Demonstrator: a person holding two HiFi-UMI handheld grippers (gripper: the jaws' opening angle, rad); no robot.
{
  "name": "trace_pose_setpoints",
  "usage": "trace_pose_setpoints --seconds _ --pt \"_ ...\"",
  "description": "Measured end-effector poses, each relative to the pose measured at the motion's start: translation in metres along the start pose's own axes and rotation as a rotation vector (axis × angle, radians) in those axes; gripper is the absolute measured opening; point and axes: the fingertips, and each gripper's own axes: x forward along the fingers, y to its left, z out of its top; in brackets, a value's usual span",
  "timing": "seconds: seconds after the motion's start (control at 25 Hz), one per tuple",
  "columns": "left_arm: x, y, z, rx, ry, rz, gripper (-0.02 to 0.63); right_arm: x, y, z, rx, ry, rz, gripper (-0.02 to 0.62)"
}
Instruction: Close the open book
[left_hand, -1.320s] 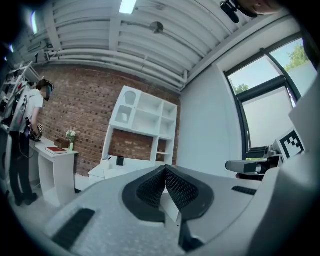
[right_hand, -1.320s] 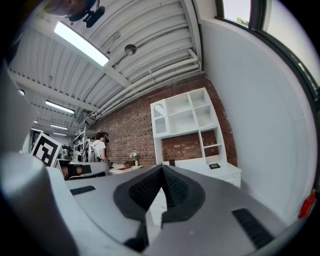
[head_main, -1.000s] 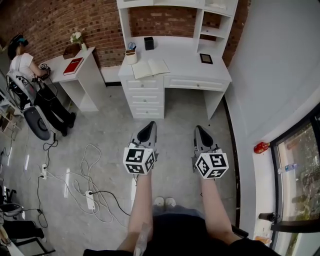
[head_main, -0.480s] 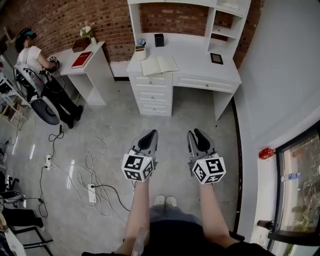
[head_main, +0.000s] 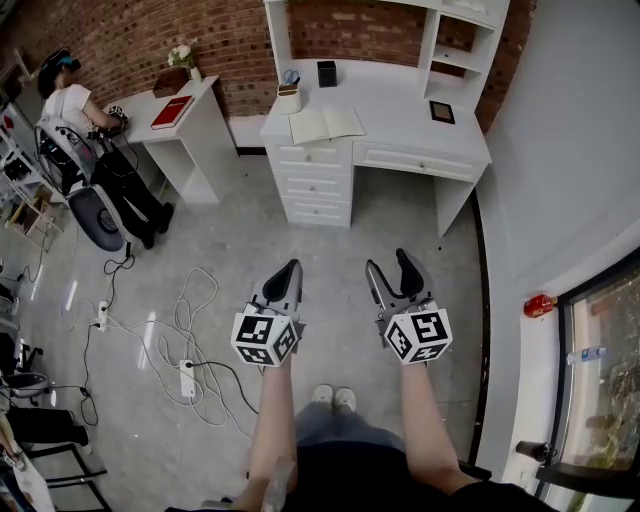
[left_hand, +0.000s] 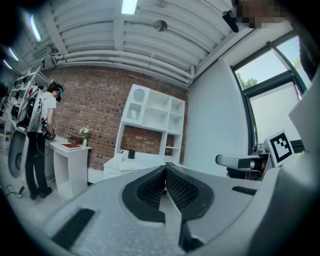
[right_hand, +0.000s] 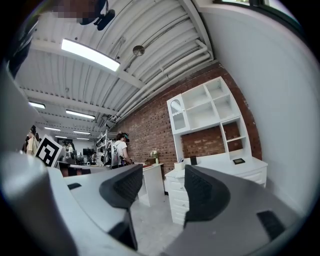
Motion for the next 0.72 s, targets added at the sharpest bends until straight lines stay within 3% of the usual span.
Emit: trace_pose_setpoints --seconds 0.44,0.72 --pt "0.008 -0.001 0.04 0.025 -0.109 0.007 0.008 0.007 -0.009 0.023 -0.056 -0.034 0.015 0.242" --pt "0.035 0.023 0.049 0.026 -0.119 0.004 0.008 0.043 -0.016 0.031 -0.084 -0.044 0.034 0.242"
